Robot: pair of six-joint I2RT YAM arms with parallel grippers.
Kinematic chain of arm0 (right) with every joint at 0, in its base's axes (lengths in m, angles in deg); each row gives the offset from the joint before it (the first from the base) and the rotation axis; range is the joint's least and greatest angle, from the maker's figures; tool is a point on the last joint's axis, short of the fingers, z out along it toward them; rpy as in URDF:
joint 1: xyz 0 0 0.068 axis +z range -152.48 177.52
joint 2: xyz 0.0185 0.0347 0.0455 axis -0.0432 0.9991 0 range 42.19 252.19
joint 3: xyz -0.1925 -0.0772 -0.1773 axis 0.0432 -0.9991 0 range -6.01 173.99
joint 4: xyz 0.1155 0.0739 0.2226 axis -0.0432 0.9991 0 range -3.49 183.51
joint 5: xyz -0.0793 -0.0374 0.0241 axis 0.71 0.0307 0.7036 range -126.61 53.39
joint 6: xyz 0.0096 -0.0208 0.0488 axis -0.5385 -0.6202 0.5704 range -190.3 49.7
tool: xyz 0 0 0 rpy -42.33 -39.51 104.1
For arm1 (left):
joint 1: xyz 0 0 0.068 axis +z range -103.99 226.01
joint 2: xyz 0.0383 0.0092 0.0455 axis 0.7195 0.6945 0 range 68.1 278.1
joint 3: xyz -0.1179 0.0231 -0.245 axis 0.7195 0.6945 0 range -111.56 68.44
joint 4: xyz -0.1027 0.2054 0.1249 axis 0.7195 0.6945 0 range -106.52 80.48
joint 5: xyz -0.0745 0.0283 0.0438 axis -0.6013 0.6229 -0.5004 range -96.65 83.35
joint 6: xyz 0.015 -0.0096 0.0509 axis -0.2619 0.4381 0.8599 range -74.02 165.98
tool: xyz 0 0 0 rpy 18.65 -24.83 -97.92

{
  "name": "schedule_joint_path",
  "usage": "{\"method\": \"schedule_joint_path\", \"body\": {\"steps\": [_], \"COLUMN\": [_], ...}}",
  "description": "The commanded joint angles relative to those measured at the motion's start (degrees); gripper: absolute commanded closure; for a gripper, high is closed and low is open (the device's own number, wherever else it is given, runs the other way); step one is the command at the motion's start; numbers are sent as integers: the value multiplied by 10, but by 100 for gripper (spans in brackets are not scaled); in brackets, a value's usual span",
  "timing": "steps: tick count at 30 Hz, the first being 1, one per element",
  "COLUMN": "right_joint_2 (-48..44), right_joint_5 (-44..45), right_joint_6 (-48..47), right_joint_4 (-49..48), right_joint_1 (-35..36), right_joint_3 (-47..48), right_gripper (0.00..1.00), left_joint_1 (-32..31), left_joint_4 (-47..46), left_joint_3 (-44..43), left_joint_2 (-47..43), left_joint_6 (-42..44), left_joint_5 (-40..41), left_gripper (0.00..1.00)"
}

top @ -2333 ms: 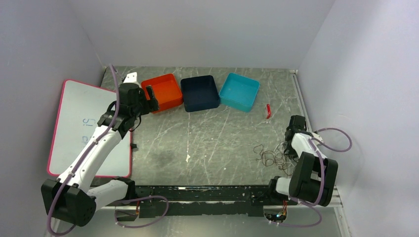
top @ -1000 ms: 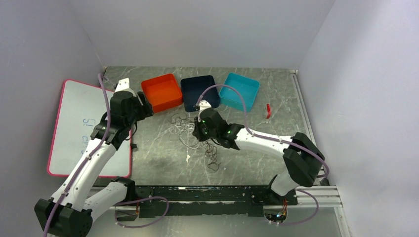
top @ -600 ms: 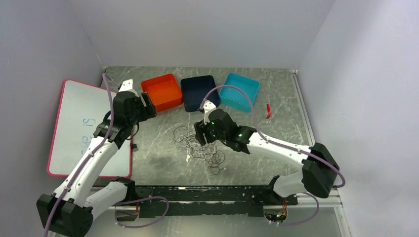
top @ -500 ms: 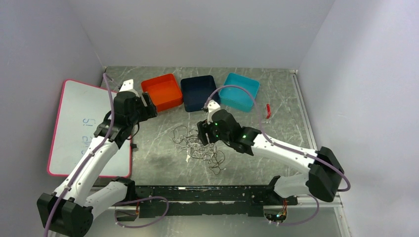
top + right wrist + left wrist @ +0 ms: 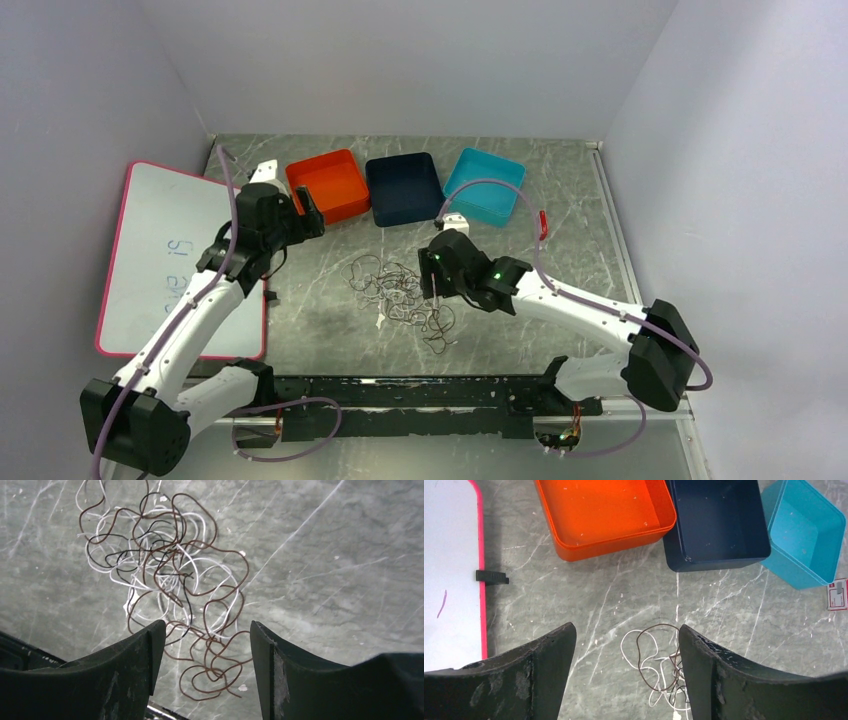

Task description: Untangle the cables

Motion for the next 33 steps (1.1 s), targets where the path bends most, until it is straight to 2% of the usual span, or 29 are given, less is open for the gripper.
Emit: {"method": "schedule_joint_path", "body": {"steps": [1, 7, 22, 29, 33], "right_joint_2": [-11, 27, 64, 73, 61], "right_joint_5": [-41, -59, -81, -81, -79], "right_joint_6": [46, 44, 67, 70, 57], "right_joint_4": [-17, -50, -133, -158, -165], "right_joint_1": [-1, -1, -3, -3, -3], "right_joint_3": [-24, -30, -72, -76, -70], "right_gripper": [34, 41, 63, 89, 100], "left_joint_1": [-4, -4, -4, -4, -4], "left_joint_4": [-35, -40, -69, -76, -87], "left_joint_3": [9, 20, 30, 34, 29], "left_joint_2": [-17, -33, -59, -68, -69], "left_joint_6": [4, 2, 9, 22, 32], "left_joint_5": [-24, -12, -27, -40, -67], "left_gripper": [19, 0, 0, 1, 0]}}
